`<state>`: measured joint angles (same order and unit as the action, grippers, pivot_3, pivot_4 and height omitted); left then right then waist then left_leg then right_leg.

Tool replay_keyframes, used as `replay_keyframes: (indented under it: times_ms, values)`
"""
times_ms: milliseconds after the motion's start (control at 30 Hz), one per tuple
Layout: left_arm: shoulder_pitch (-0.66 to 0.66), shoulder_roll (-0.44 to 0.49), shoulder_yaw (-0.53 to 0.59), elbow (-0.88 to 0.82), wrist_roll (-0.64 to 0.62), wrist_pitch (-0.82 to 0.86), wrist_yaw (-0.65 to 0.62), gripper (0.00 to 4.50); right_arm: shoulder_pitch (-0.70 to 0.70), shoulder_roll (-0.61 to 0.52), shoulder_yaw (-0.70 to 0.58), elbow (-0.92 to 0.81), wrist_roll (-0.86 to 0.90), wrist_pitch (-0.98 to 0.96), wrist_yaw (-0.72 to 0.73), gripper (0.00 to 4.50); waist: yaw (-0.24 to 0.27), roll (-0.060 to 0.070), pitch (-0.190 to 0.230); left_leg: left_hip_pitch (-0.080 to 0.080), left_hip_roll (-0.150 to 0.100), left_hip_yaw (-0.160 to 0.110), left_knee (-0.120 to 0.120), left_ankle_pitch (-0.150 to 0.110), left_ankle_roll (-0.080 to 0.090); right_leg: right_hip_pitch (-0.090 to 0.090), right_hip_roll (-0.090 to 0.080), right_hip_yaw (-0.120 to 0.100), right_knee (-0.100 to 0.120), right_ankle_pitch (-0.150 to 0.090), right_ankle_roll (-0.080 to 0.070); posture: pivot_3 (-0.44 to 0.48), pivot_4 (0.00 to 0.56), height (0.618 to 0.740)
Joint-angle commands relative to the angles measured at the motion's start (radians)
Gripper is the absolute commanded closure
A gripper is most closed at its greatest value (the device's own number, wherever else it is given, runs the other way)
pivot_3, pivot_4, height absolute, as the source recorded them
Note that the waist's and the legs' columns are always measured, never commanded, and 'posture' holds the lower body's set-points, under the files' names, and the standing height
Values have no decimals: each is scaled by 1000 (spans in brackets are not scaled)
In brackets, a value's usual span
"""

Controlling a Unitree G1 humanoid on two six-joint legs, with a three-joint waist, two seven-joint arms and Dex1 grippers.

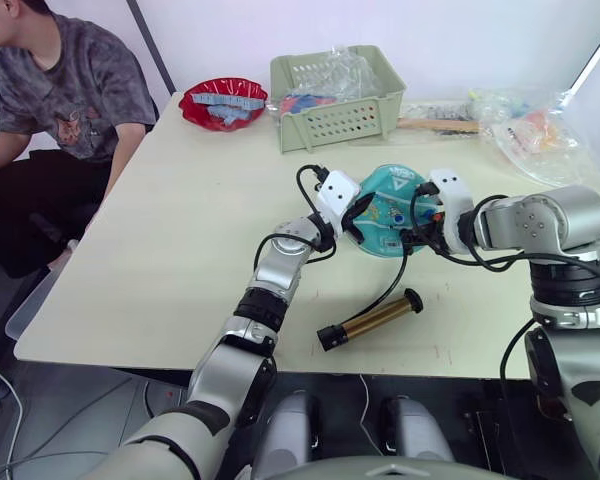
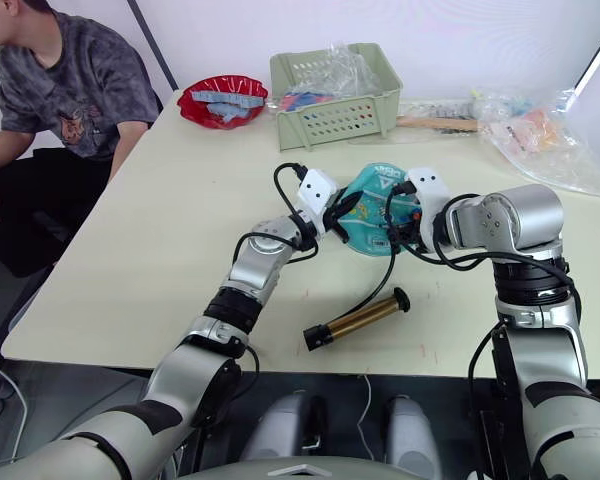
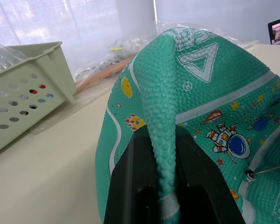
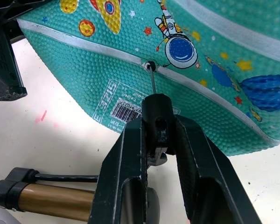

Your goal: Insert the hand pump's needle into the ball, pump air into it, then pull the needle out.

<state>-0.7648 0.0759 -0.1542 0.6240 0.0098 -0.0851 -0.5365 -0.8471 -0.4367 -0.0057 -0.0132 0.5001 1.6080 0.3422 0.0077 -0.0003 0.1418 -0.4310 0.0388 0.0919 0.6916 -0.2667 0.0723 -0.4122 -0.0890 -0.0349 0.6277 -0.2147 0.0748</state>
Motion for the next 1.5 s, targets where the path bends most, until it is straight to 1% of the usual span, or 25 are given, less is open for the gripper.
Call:
replay_keyframes:
  times_ms: [33,233,633,800,933,1167,1500]
  values:
    - [33,-17,-46,31,25,14,-28,4465,-22,3,9,26,-13,6,-18,4177,-1,0,0,0,0,0,0,0,0,0,0,0,0,0,0,0,150,740]
    - [42,-20,-51,25,18,12,-45,4465,-78,-28,72,116,44,6,-6,4177,-4,0,-1,0,0,0,0,0,0,0,0,0,0,0,0,0,150,740]
    - [72,-36,-50,-9,-1,21,-70,4465,-233,-26,145,322,50,6,-12,4177,-17,-1,-4,0,1,-1,-1,0,0,0,0,0,0,0,0,0,150,740]
    - [77,-50,-49,-19,-9,14,-77,4465,-278,-18,184,357,50,6,2,4177,-18,-1,-4,0,1,-1,-1,0,0,0,-1,0,0,0,0,0,150,740]
    - [91,-61,-63,-21,-4,20,-85,4465,-307,10,210,372,43,6,14,4177,-20,-1,-4,1,1,-1,-1,0,0,0,-1,0,0,0,0,0,150,740]
    - [96,-72,-58,-11,-10,44,-83,4465,-311,37,230,388,7,6,30,4177,-20,-1,-7,1,1,-1,-2,0,0,0,-1,0,0,0,0,0,150,740]
    - [102,-96,-30,4,-34,91,-85,4465,-328,79,299,438,-51,-39,85,4177,-21,-4,-17,1,2,-1,-2,0,0,0,-1,-1,0,0,-1,0,150,740]
